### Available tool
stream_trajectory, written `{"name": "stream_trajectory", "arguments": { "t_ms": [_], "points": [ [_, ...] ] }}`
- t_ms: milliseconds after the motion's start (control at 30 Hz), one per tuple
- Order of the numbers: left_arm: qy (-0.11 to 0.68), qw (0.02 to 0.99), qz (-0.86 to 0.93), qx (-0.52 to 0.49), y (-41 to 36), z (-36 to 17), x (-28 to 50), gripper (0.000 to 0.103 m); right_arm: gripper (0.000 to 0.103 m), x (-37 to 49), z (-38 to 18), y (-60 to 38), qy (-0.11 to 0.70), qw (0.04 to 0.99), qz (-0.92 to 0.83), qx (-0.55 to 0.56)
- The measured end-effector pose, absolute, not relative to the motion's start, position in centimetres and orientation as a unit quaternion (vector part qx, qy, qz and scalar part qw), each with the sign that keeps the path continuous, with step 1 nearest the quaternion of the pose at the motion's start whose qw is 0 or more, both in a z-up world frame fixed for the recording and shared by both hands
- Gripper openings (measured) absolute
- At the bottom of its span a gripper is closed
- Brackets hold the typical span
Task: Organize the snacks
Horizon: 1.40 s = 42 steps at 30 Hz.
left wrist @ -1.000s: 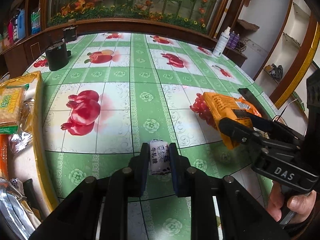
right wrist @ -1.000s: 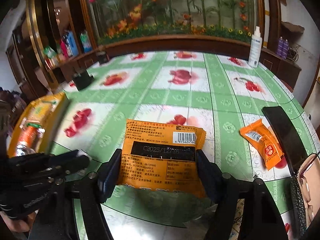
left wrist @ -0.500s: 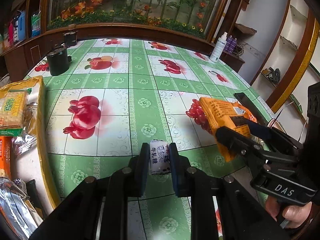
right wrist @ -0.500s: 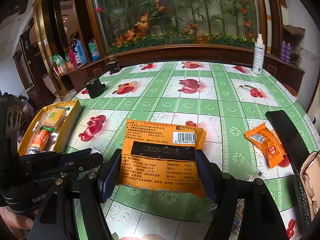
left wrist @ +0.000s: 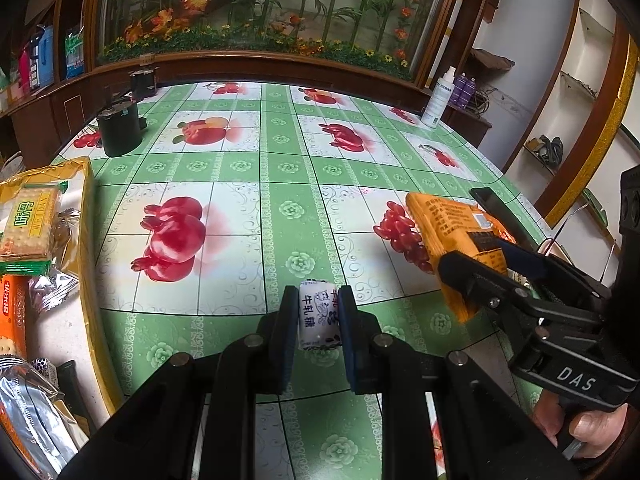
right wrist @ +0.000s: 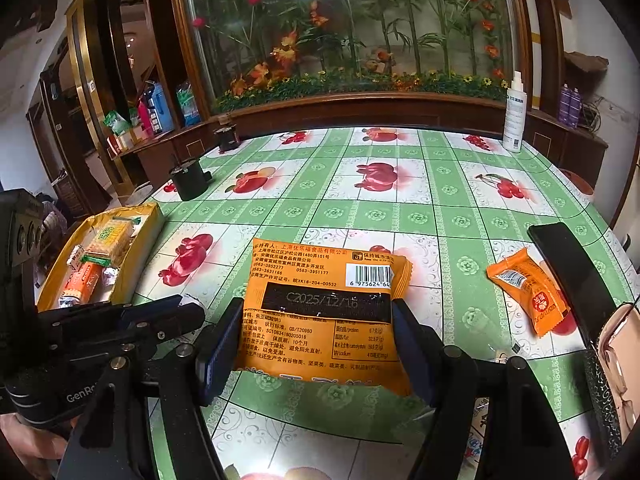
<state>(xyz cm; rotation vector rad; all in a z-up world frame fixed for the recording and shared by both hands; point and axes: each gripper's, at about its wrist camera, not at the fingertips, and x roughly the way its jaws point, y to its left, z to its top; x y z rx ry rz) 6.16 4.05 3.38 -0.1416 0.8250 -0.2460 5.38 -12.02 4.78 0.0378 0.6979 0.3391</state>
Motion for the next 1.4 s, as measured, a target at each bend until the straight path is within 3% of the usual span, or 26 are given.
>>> {"name": "stream_trajectory", "arguments": {
  "t_ms": [867,1400],
  "points": [
    [0.390,0.913,-0.104,-0.055,4.1,3.7,6.2,0.019,0.076,5.2,5.2,-12.0,0.334,0.928,0.162,0.026],
    [0.359,0.923,-0.111,-0.082,6.2,6.8,4.2,0.019,0.076,3.7,6.1,-11.0,0.324,0.931,0.158,0.063]
  ]
}}
